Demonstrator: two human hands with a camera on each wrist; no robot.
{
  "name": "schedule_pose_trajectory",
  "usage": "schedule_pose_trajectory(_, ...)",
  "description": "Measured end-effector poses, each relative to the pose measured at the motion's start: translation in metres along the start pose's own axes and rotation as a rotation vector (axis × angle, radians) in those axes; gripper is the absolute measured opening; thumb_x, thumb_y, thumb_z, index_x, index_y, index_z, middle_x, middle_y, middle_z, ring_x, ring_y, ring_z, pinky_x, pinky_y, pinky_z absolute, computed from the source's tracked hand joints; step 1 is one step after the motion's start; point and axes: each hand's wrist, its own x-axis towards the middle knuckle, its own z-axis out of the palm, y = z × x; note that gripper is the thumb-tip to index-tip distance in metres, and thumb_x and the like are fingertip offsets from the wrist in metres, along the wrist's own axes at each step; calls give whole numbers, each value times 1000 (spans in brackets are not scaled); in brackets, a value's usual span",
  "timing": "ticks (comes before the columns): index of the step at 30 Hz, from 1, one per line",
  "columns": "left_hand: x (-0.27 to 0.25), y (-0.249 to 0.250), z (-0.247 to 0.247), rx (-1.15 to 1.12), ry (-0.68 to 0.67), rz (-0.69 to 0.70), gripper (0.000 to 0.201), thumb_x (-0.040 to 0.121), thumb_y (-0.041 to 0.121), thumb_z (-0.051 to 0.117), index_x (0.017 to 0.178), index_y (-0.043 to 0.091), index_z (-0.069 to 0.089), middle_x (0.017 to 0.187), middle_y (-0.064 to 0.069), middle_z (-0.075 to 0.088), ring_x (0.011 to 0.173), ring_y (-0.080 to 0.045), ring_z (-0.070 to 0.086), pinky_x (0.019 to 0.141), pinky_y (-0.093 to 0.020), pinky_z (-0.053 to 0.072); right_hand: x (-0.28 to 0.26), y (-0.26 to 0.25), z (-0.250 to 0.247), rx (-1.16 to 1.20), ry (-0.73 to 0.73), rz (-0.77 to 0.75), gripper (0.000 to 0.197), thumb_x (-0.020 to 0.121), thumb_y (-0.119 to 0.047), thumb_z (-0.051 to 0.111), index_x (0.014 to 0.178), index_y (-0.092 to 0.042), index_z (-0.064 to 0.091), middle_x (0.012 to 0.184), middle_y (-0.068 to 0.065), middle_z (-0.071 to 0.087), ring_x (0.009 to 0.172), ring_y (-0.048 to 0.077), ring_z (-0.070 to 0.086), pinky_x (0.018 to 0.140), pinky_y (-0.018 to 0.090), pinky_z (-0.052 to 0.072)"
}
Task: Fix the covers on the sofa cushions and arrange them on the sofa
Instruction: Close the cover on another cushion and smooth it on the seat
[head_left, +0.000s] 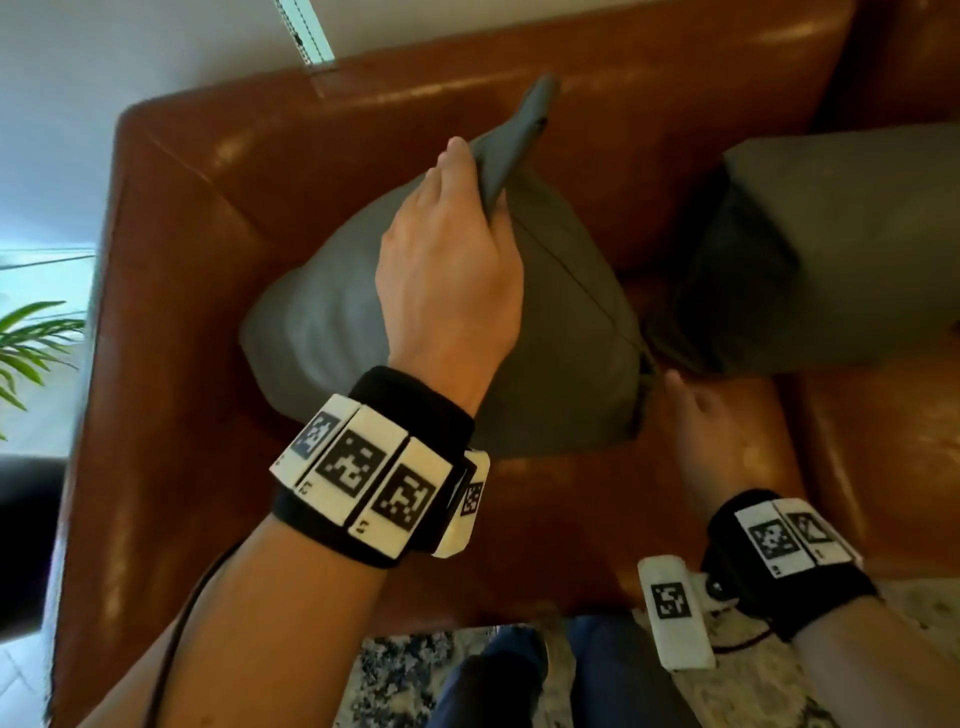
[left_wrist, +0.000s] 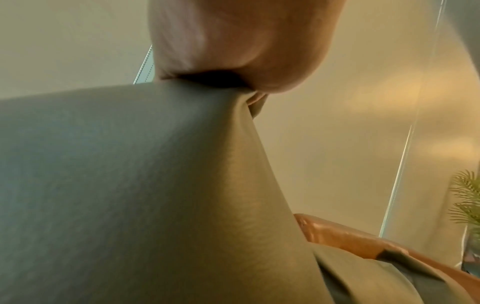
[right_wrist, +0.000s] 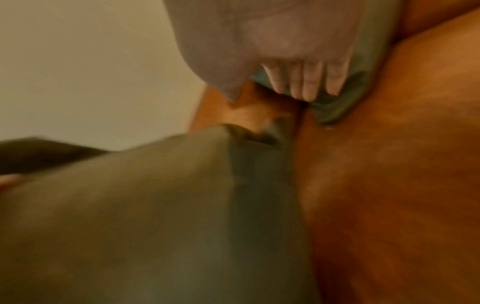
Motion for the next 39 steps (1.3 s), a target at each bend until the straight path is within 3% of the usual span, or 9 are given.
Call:
schedule_pose_trajectory(5,3,4,-1,-136,12,-48,54,98,42,31,146,18,41,117,-11,66,102,-35,63,82,-53,53,23,5,14,431,-309,203,59,90,-67,41,141,-36,38,125,1,51,112,32,58,96,53,50)
schedule_pose_trajectory(10,10,0,6,-223,19,-95,42,102,35,35,137,17,51,88,2,61,65,-5,53,56,-19,38,33,-28,8,248,-200,131,17,103,-22,41,98,-13,55,115,14,56,106,36,60,77,46,55)
schedule_pose_trajectory(12,15,-5,-1,-216,64,-118,39,104,33,36,132,14,54,90,6,62,70,-1,57,59,-15,40,32,-35,0,133,-144,-7,24,103,-20,42,88,-10,57,99,14,61,93,33,61,71,44,53)
schedule_pose_trajectory(15,20,-22,-10,-129,171,-129,41,103,37,33,126,13,56,112,-4,65,99,-19,62,84,-35,51,20,-53,-17,-77,44,-311,32,102,-27,42,86,-6,59,79,7,57,76,26,55,62,33,39)
schedule_pose_trajectory(22,4,-49,6,91,50,-285,48,101,34,39,144,12,37,142,-9,43,129,-29,43,104,-46,38,1,-81,-1,-213,246,-729,41,102,-36,35,131,-12,54,130,6,57,114,22,54,99,34,44)
schedule_pose_trajectory(25,5,-15,8,72,-22,-154,35,98,47,41,97,19,62,101,0,58,101,-24,54,82,-35,39,-5,-77,25,-346,237,-802,45,102,-34,37,137,-12,52,142,1,51,113,21,49,94,24,36)
schedule_pose_trajectory(27,14,11,14,13,-235,-178,53,94,61,40,58,21,42,62,4,46,64,-19,49,60,-32,30,-9,-72,37,-386,194,-833,47,101,-35,37,138,-11,53,147,0,46,113,23,46,96,27,37)
schedule_pose_trajectory(30,29,21,31,-12,-445,-295,63,85,71,48,53,18,37,51,2,42,50,-18,45,51,-29,32,-11,-66,45,-368,145,-854,56,96,-42,32,138,-10,51,148,1,45,117,25,45,99,39,44)
schedule_pose_trajectory(39,40,7,43,-159,-340,-285,31,91,31,59,69,13,50,62,0,53,55,-17,52,51,-29,38,-15,-55,46,-375,-7,-979,63,94,-54,34,144,-17,44,154,-1,35,129,19,35,102,38,39)
